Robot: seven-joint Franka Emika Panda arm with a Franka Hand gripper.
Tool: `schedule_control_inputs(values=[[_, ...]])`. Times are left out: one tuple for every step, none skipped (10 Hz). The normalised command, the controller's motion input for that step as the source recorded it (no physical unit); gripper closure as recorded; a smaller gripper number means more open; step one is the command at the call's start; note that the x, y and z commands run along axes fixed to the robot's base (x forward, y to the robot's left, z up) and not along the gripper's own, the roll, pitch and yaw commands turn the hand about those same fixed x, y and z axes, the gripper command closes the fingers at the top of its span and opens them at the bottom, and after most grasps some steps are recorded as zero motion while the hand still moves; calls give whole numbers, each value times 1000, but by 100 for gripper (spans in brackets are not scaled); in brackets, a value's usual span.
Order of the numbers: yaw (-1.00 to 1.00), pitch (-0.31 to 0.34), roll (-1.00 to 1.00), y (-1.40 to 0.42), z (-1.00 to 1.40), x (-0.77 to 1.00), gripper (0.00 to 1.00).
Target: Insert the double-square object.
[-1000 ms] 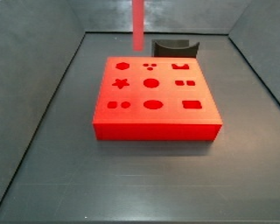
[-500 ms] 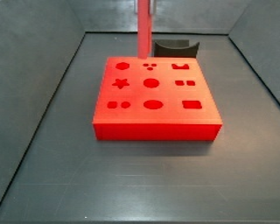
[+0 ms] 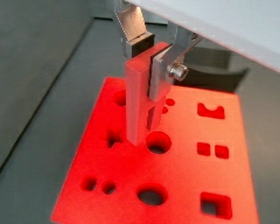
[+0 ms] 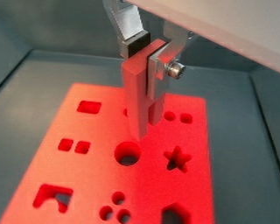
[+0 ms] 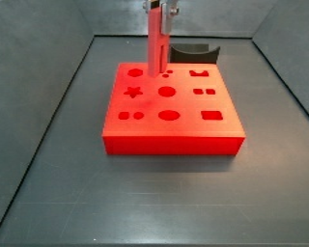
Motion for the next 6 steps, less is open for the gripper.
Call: schedule_control_inputs(values=[[-1000,-51,-96,0,-151,34,100],[-1000,-46,-91,0,-140,26,100],[-1000,-53,-94,0,-120,20,100],[-1000,-56,-97,0,-117,26,100],[-1000,-64,-106,0,-103,34,100],[-963,-97,-141,0,-49,71,100]])
